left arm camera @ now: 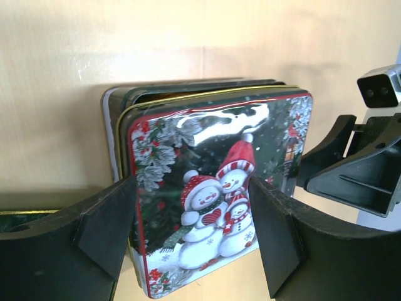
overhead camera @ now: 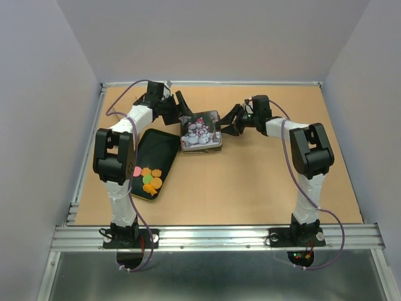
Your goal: Pack the cookies
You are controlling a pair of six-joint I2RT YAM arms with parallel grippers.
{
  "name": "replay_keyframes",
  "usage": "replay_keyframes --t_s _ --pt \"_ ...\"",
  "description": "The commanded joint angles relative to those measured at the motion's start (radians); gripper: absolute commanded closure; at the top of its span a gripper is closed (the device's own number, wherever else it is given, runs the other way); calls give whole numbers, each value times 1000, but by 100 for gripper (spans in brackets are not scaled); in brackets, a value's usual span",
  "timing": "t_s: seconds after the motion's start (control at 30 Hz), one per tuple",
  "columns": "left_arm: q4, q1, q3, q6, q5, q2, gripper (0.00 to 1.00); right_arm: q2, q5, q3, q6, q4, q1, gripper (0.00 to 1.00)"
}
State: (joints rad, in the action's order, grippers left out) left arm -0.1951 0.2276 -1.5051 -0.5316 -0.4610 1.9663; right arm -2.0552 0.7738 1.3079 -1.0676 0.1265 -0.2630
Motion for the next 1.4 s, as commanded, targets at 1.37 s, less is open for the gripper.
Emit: replay_keyframes --t_s 1.37 --pt "-69 53 -175 13 18 129 20 -37 -36 183 164 -208 -81 51"
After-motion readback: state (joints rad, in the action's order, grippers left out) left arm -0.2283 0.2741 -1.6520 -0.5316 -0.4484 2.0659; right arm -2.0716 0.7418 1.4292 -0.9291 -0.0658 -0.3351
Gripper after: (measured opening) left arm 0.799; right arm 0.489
